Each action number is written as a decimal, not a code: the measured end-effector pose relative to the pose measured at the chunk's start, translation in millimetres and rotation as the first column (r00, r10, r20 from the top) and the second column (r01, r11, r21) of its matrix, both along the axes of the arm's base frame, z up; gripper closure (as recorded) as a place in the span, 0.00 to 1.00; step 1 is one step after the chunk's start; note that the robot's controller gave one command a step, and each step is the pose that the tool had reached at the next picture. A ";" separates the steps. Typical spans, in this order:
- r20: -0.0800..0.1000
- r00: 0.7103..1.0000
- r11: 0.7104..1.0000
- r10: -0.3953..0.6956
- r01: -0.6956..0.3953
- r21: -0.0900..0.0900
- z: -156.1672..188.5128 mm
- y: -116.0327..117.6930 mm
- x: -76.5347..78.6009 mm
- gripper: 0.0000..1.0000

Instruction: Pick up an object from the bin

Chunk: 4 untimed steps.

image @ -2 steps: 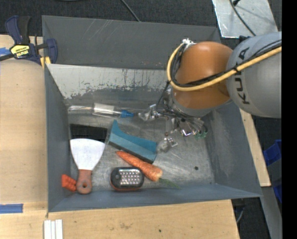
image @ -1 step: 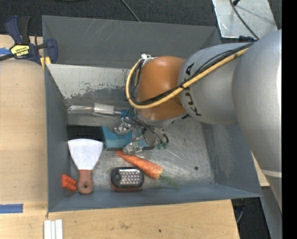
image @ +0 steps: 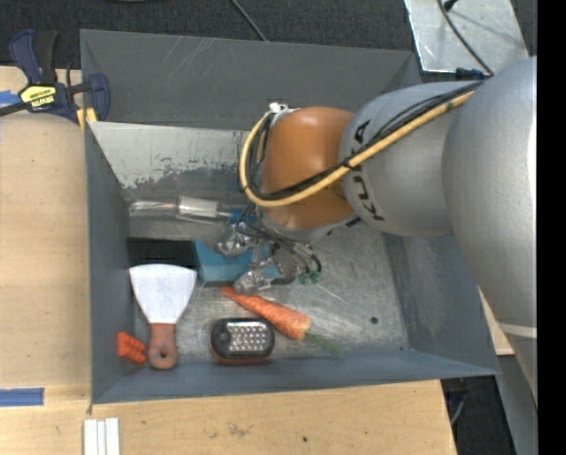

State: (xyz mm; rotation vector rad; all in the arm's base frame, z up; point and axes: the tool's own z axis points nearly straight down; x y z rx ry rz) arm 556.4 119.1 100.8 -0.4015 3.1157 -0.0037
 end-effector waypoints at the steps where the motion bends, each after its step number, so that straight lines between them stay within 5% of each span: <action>1: 0.000 1.000 1.000 0.000 0.000 0.000 0.7 -0.1 0.0 1.00; 3: -0.006 0.944 0.944 0.331 -0.331 0.003 93.7 2.2 -0.9 1.00; 4: -0.007 0.986 0.986 0.164 -0.164 0.003 160.3 -17.3 7.0 1.00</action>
Offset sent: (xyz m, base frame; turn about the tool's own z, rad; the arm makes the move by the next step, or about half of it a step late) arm 0.0003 -0.0046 0.0907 -0.3468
